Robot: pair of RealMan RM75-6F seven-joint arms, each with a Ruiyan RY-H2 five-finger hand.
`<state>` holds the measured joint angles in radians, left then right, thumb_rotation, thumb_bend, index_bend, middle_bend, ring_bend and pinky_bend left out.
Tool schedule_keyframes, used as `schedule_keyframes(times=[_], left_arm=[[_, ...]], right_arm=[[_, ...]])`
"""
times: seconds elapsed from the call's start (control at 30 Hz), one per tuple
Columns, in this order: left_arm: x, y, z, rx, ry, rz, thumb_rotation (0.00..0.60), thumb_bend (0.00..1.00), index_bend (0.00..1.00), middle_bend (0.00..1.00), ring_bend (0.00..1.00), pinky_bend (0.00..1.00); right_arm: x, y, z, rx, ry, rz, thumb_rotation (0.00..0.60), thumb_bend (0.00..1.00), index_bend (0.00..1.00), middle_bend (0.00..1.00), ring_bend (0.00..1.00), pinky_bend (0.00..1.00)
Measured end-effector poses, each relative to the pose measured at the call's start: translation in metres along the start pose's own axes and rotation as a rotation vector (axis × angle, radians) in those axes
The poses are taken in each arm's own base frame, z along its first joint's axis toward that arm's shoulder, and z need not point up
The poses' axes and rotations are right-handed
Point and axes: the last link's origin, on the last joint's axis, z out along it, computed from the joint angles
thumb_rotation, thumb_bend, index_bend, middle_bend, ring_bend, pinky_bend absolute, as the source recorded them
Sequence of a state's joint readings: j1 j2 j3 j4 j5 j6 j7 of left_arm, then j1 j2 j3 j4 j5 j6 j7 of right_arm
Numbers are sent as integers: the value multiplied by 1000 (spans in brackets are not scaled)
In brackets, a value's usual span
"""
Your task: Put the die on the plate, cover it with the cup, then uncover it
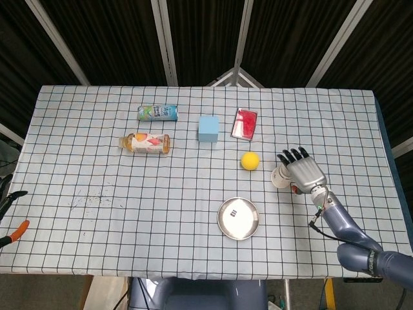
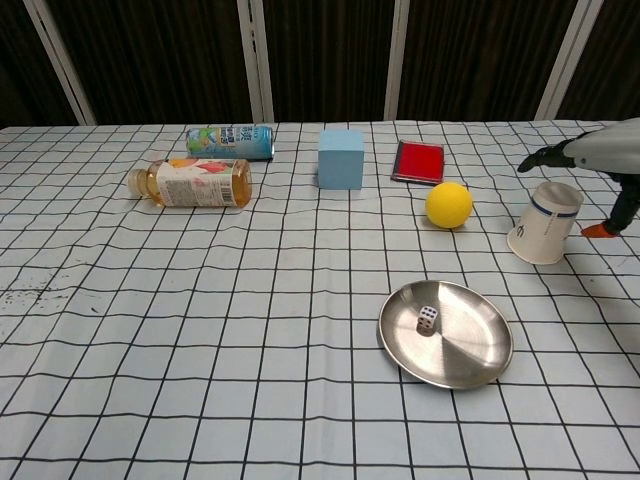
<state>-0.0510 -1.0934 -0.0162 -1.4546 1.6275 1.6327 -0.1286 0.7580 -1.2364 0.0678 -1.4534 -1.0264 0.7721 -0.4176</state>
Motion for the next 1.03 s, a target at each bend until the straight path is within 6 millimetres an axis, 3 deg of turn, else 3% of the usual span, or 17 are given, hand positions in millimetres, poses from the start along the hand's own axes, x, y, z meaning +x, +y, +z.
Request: schedule_keyframes(times=[0.17,0.33,0.43,0.7,0.8,1.03], left_arm=[[2,0,-1,-1,4,-8,600,384,254,0,0,23],[5,-2,-4,0,17,-22,600,385,254,0,0,23],[7,-2,-6,-5,22,-29,600,385,254,0,0,23],[11,-3,-10,-7,33,-43,600,385,253,0,0,24],[14,-5,-11,-3,45,-53,600,385,253,0,0,24],[21,-11,-15,7,76,-74,600,385,253,0,0,23]], right_arm=[[10,2,-32,0,-11,2,600,294,0,57,0,0],[18,-2,-84,-38,38,72,600,294,0,57,0,0],[17,6,-117,-102,102,106,600,294,0,57,0,0],[-22,10,-213,-244,158,266,600,293,0,57,0,0],[-32,10,-230,-273,176,313,600,294,0,57,0,0],[-48,22,-241,-317,229,311,600,294,0,57,0,0]])
